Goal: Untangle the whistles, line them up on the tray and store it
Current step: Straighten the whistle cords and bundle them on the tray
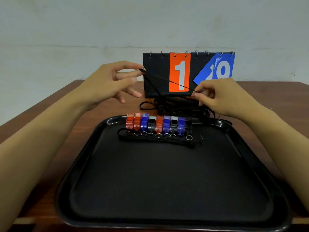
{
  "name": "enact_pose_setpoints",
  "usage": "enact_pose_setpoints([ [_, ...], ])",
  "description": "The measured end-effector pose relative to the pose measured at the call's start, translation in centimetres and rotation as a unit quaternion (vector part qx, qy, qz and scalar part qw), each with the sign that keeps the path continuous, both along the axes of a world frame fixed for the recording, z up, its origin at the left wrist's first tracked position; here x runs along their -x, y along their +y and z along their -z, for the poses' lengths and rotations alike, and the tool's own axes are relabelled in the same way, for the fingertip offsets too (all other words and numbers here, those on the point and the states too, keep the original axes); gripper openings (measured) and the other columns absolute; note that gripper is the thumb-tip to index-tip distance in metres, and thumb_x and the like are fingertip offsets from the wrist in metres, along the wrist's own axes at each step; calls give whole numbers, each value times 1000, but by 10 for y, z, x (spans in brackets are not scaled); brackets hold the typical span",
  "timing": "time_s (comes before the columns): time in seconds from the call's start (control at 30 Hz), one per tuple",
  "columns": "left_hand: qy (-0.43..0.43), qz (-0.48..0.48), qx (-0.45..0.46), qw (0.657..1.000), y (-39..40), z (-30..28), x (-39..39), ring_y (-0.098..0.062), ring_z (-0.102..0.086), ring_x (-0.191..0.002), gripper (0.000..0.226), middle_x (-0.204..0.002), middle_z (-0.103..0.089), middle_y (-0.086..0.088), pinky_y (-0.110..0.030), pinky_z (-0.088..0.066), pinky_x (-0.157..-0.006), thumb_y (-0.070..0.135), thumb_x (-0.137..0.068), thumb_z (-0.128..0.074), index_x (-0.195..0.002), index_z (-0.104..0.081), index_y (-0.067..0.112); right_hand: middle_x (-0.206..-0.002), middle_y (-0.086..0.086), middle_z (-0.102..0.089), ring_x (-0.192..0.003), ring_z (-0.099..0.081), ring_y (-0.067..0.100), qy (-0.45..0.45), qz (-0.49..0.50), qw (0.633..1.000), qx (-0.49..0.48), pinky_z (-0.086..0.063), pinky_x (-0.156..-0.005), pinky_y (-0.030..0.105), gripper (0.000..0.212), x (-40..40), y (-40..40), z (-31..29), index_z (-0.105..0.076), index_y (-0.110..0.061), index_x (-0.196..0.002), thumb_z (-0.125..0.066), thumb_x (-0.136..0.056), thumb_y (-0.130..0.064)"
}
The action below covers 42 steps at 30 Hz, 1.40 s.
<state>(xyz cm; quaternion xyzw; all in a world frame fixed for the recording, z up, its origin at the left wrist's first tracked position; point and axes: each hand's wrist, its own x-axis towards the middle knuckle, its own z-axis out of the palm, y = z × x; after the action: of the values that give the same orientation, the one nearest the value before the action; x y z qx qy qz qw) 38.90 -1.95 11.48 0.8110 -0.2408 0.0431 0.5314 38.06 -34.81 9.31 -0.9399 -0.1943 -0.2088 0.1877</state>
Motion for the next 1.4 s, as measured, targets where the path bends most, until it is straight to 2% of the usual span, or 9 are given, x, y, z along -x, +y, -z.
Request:
enact_pose_setpoints([
  [0.27, -7, -70, 10, 997, 9, 8, -15, -21, -80, -92, 36, -135, -69, 13, -23, -59, -53, 16, -102, -62, -137, -62, 27, -75, -16, -66, -74, -62, 5, -9, 49, 998, 46, -49, -69, 29, 17, -7, -9, 3, -65, -34, -85, -59, -98, -43],
  [0.4, -5, -116, -4, 993, 13, 12, -21, -16, -80, -90, 40, -140, -65, 13, -26, -59, -56, 17, -103, -60, -141, -57, 25, -77, -16, -66, -73, -61, 1, 2, 33, 999, 24, -44, -66, 22, 18, -5, -6, 1, -67, -30, -90, -60, -97, -44],
  [0.5, 5, -126, -35, 991, 11, 16, -23, -13, -79, -87, 47, -148, -59, 8, -24, -59, -54, 17, -103, -60, -149, -50, 23, -81, -14, -73, -75, -68, 4, 20, 10, 999, -29, -52, -73, 20, 13, 0, 0, -2, -72, -28, -96, -62, -98, -36],
  [0.7, -41, -75, -123, 989, -7, 9, -4, -9, -74, -69, 37, -97, -81, 8, -25, -61, -62, 29, -104, -59, -140, -58, 27, -96, -15, -79, -85, -74, 3, 47, -97, 981, -159, -57, -84, 25, 17, 13, 27, -2, -65, -21, -115, -56, -103, -15],
  [0.83, -36, -12, -113, 993, -28, 8, 12, -7, -69, -68, 27, -109, -77, 10, -24, -59, -62, 38, -103, -57, -125, -70, 30, -85, -11, -78, -81, -74, 6, 25, -113, 978, -176, -59, -82, 34, 10, 16, 41, -1, -63, -20, -97, -71, -94, -26],
  [0.93, -10, 19, -108, 994, -37, 10, 21, -7, -71, -67, 30, -114, -75, 16, -26, -60, -61, 43, -103, -54, -125, -70, 29, -81, -12, -71, -73, -65, 8, -22, -114, 979, -166, -55, -71, 27, 12, 18, 50, -2, -69, -28, -88, -78, -86, -36],
  [1.1, -33, 70, -134, 988, -43, 14, 27, -14, -75, -71, 28, -110, -78, 11, -28, -60, -58, 34, -100, -63, -126, -69, 25, -80, -10, -73, -74, -69, 14, -16, -123, 980, -157, -59, -73, 35, 13, 20, 55, 1, -74, -26, -93, -80, -85, -35],
  [1.27, -63, 48, -124, 989, -46, 16, 25, -11, -71, -62, 13, -90, -80, 10, -23, -57, -57, 26, -98, -68, -110, -74, 23, -75, -15, -72, -71, -72, 7, -5, -153, 975, -159, -57, -72, 20, 11, 24, 54, -1, -76, -22, -100, -76, -90, -26],
  [1.4, -65, 29, -116, 991, -40, 13, 23, -7, -67, -58, 9, -84, -79, 6, -23, -55, -55, 23, -100, -65, -102, -73, 18, -82, -12, -74, -72, -73, 8, 1, -153, 975, -159, -57, -73, 19, 12, 24, 54, -1, -75, -22, -104, -74, -93, -23],
])
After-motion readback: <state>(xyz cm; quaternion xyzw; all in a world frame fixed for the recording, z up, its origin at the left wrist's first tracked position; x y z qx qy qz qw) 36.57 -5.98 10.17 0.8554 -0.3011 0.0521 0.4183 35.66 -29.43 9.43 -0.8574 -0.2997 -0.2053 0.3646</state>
